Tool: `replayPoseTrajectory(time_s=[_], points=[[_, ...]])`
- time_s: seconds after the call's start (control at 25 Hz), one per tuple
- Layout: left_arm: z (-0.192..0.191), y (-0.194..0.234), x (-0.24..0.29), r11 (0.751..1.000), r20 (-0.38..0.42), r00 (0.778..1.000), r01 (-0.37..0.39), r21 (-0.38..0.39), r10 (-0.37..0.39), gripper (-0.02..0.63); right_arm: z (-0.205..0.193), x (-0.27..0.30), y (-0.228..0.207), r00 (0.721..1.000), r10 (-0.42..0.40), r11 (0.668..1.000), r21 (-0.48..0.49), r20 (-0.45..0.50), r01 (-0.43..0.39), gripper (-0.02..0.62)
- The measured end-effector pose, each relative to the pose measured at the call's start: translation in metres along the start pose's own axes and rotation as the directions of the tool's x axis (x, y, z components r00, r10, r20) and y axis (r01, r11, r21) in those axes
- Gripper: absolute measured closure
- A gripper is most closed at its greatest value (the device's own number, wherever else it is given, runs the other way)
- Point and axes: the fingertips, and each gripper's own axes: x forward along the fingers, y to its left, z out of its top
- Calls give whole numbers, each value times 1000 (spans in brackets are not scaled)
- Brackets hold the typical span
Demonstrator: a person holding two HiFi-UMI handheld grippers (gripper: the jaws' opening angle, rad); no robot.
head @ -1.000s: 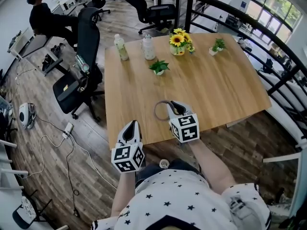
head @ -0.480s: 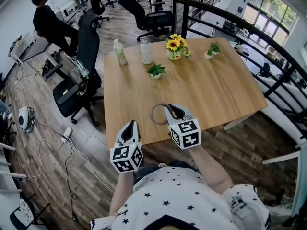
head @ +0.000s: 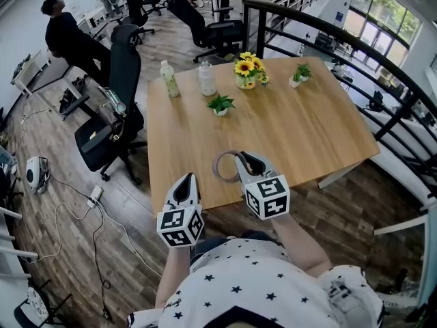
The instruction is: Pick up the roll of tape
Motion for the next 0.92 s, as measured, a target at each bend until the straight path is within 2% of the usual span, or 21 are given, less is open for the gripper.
replayPoseTrajectory(time_s=[0.92], points=[[-2, 1, -3, 1000, -8, 1000, 6, 1, -6, 603, -8, -4, 11, 1000, 14, 1000, 9, -7, -14, 535]])
